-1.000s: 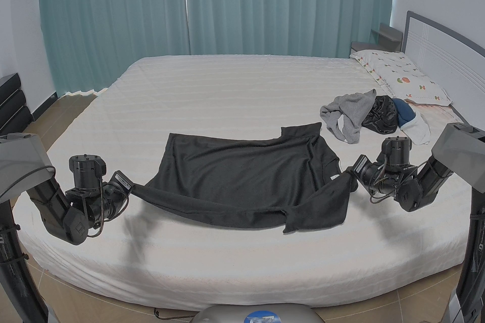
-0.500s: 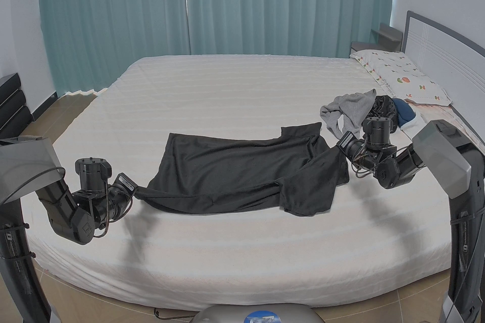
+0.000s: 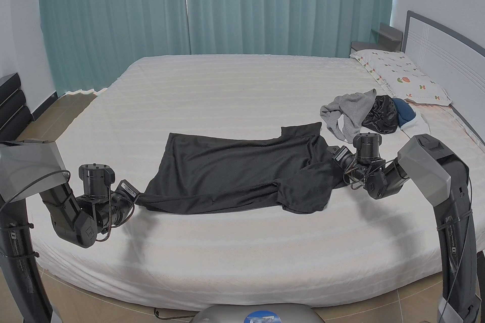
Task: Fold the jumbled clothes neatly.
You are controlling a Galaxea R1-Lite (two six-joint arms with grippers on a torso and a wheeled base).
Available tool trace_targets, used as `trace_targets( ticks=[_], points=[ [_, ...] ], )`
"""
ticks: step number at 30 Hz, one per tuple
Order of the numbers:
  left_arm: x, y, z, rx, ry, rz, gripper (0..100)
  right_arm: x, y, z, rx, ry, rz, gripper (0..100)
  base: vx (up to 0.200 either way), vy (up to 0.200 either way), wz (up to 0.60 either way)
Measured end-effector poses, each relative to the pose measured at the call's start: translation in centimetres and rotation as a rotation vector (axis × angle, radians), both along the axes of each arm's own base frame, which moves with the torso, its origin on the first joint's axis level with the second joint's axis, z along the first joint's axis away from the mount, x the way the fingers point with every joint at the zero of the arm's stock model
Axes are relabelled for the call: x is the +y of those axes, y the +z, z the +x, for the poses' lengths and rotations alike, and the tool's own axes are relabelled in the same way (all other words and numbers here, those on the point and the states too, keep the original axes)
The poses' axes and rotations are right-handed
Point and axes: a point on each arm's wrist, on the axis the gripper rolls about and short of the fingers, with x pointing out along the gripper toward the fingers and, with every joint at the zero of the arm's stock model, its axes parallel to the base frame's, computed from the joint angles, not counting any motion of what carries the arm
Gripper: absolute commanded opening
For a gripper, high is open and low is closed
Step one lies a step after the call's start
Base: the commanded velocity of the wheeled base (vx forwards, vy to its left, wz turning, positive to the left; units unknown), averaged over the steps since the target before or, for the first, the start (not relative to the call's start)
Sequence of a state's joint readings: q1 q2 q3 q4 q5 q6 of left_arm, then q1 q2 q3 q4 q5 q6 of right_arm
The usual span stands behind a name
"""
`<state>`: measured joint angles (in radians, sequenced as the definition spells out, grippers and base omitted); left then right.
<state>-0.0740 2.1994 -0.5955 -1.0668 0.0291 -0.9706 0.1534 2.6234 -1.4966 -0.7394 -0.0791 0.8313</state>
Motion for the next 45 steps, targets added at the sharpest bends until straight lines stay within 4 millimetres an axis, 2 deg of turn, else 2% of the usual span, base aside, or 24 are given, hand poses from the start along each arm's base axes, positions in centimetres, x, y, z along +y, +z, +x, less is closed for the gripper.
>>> trace_targets(
  ticks=[5, 13, 18, 23, 29, 37, 38, 45],
  points=[
    [0.0, -0.1, 0.0, 0.003, 0.001, 0.0, 0, -0.6, 1.8, -1.1, 0.003, 0.016, 0.023, 100, 0.0, 0.0, 0.0],
    [0.0, -0.2, -0.5, 0.017, -0.003, -0.001, 0, -1.3, 4.1, -5.8, 0.084, 0.15, 0.067, 100, 0.0, 0.0, 0.0],
    [0.0, -0.2, -0.8, 0.022, -0.006, -0.002, 0, -1.0, 4.1, -9.0, 0.163, 0.241, 0.083, 100, 0.0, 0.0, 0.0],
    [0.1, -0.1, -1.1, 0.029, -0.008, -0.002, 0, 0.7, 3.2, -11.9, 0.243, 0.323, 0.084, 100, 0.0, 0.0, 0.0],
    [0.1, -0.1, -1.2, 0.032, -0.009, -0.001, 0, 2.4, 1.9, -12.7, 0.288, 0.373, 0.076, 100, 0.0, 0.0, 0.0],
    [0.1, -0.1, -1.2, 0.031, -0.01, 0.0, 0, 3.4, 0.8, -11.0, 0.275, 0.385, 0.076, 100, 0.0, 0.0, 0.0],
    [0.1, -0.1, -1.2, 0.029, -0.01, 0.0, 0, 3.5, 0.7, -10.8, 0.271, 0.386, 0.078, 0, 0.0, 0.0, 0.0],
    [0.2, 0.0, -1.2, 0.017, -0.008, -0.001, 0, 3.9, -0.1, -10.3, 0.275, 0.387, 0.073, 0, 0.0, 0.0, 0.0]
  ],
)
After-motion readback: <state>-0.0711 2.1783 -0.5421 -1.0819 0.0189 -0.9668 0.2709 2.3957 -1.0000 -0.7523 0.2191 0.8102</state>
